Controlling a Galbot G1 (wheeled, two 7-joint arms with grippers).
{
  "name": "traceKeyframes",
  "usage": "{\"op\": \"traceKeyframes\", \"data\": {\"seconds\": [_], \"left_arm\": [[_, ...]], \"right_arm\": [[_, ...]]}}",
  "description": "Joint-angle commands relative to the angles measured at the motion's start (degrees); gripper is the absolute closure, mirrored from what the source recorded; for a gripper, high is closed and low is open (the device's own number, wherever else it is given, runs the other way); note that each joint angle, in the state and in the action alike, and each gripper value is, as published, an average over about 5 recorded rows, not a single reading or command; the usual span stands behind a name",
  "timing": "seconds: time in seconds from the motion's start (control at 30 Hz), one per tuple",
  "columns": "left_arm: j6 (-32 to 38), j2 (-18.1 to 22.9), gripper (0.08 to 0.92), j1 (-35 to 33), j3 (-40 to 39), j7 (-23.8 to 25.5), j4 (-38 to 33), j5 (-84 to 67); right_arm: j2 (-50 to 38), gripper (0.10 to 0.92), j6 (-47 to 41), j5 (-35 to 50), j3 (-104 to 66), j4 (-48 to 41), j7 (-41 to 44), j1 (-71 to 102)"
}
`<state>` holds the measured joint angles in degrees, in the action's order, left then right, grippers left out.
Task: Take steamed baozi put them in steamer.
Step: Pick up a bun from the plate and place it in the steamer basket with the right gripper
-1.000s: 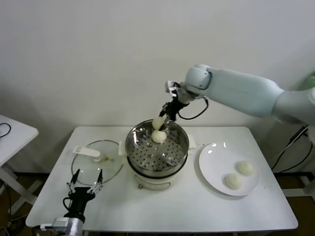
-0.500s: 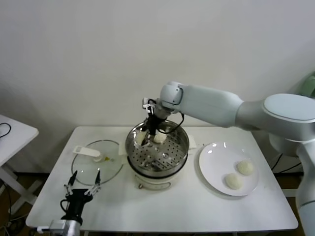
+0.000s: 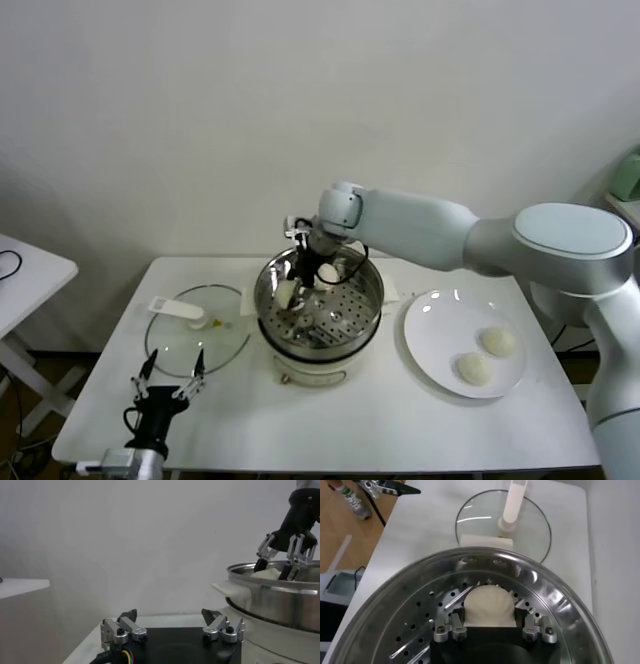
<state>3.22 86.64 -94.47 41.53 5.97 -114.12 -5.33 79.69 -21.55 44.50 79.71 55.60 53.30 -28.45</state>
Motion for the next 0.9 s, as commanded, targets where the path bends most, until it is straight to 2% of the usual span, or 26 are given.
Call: {"op": "traceKeyframes", "data": {"seconds": [0.03,0.43,0.53,0.7,0.9], "left_arm": [[0.0,0.0,0.177,0.0,0.0,0.0,0.0,-0.1],[0.2,0.0,0.177,-0.2,0.1,0.0,0.0,-0.2],[0.3,0.1,0.177,-0.2,0.0,0.0,0.1,-0.2],[0.4,0.1,0.177,-0.3,0.0,-0.1,0.3,-0.2],[0.4,0.1,0.177,-0.3,0.2,-0.1,0.1,-0.3]], "right_arm": [[0.7,0.38,0.1,-0.9,0.2,-0.5,0.1,0.6],[0.4,0.378,0.6,-2.3,0.4,-0.5,0.3,0.9],[0.4,0.343,0.9,-2.7,0.3,-0.6,0.3,0.9],[0.3,0.228,1.5,-3.2,0.2,-0.5,0.9,0.8],[-1.6,0.203,2.1,-2.6,0.4,2.0,2.5,-1.5]]}}
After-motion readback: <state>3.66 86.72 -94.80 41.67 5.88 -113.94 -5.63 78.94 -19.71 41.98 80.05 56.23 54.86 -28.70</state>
